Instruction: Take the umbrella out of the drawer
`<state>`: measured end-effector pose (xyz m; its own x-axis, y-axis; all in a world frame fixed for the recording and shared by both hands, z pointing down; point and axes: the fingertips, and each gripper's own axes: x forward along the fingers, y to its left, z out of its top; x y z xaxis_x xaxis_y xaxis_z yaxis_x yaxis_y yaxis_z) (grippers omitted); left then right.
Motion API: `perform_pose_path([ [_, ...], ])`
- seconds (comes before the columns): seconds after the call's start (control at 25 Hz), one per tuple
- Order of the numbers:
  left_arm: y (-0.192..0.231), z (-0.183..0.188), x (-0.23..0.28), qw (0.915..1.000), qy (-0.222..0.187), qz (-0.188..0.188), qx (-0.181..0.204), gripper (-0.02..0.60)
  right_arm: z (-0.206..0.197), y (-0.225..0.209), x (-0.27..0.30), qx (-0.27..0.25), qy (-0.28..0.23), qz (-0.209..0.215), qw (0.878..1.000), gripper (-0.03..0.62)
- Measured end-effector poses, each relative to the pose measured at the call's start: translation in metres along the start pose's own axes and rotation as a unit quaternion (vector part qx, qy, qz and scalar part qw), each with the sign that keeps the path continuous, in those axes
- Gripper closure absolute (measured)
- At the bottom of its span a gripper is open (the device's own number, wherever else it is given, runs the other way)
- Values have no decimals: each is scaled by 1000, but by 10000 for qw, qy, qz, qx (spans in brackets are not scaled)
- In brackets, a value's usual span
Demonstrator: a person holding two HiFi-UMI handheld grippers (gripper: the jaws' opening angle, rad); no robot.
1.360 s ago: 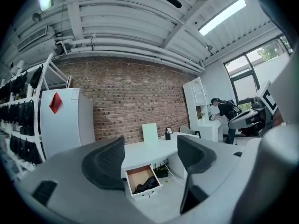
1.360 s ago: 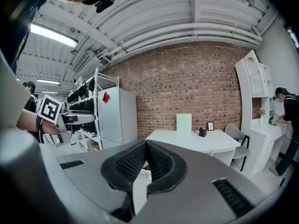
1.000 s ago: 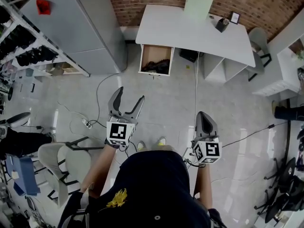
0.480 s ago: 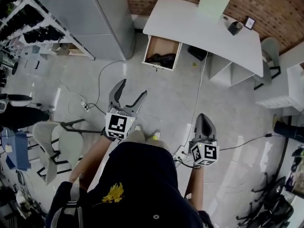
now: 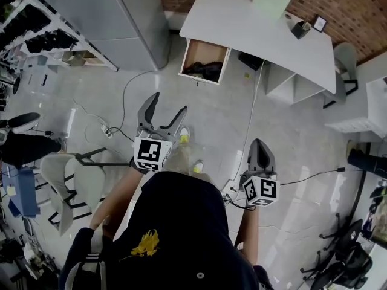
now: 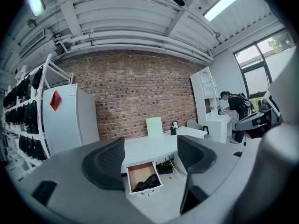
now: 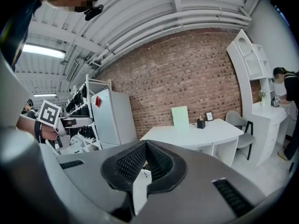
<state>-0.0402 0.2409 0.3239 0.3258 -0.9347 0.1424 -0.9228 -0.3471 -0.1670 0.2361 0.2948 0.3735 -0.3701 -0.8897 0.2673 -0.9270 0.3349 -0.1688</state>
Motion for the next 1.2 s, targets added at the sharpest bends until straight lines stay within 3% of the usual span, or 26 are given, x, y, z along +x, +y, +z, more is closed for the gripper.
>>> perform_pose_path([
  [0.4, 15, 6, 75, 9990, -230, -388, 1, 225, 21, -4, 65, -180, 66, -145, 9997, 569],
  [0.8, 72, 7, 156, 9977, -261, -620, -62, 226, 70, 7, 165, -350, -13, -105, 9993, 569],
  [1.2, 138, -9, 199, 9979, -272, -527, -256, 226, 84, 36, 244, -469, 141, -4, 9988, 568],
])
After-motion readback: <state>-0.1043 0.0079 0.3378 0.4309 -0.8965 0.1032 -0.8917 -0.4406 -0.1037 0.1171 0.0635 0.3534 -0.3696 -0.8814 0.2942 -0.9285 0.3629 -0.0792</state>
